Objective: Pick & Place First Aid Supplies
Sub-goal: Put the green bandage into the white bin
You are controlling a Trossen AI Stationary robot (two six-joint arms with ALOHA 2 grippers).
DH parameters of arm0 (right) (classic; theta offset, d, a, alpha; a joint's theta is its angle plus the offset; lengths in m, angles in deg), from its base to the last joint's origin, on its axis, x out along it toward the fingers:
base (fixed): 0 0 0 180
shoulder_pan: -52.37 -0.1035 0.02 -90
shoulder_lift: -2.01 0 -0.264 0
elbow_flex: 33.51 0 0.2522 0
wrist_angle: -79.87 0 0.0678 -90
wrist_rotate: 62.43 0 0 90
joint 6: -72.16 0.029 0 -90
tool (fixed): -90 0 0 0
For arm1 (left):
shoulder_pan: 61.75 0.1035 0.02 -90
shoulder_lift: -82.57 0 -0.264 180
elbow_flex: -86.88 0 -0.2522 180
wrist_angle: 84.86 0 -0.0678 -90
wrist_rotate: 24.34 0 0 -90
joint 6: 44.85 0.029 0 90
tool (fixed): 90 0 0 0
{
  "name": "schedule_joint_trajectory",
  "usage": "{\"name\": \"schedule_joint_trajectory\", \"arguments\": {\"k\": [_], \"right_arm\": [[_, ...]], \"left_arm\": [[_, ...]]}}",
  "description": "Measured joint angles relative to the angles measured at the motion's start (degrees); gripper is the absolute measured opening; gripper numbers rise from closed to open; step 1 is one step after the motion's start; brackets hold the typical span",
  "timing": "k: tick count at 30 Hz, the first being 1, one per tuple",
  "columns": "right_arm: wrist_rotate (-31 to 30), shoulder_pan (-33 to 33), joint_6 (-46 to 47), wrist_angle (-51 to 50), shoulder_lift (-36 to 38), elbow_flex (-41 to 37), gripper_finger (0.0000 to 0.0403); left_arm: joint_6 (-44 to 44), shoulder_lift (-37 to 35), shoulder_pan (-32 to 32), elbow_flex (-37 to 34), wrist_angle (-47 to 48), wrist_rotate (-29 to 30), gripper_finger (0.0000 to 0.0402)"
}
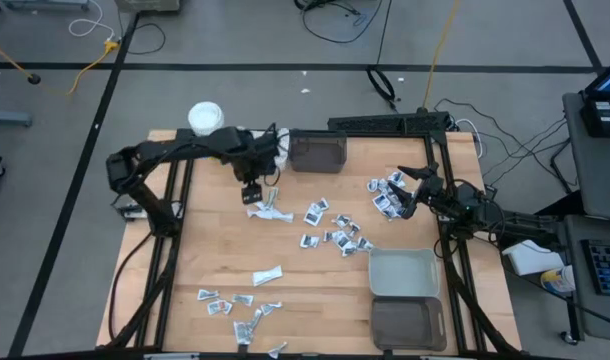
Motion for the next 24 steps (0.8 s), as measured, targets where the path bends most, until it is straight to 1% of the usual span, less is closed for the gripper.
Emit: {"name": "schedule_joint_trajectory", "arguments": {"k": [4, 10, 18, 24], "right_arm": [[0.0, 0.0, 0.0, 0.0, 0.0, 0.0, 0.0279], [0.0, 0.0, 0.0, 0.0, 0.0, 0.0, 0.0279], [0.0, 0.0, 0.0, 0.0, 0.0, 0.0, 0.0279], [0.0, 0.0, 0.0, 0.0, 0.0, 0.0, 0.0279]], "left_arm": [[-3.0, -3.2, -3.0, -5.8, -2.4, 0.0, 0.0258], [-5.5, -5.3, -7.1, -10.3, -3.8, 0.1, 0.025], [-6.6, -5.1, -8.3, -11.0, -5.4, 0.0, 0.0263], [-8.5, -2.4, -8.5, -11.0, -7.2, 0.0, 0.0256]]}}
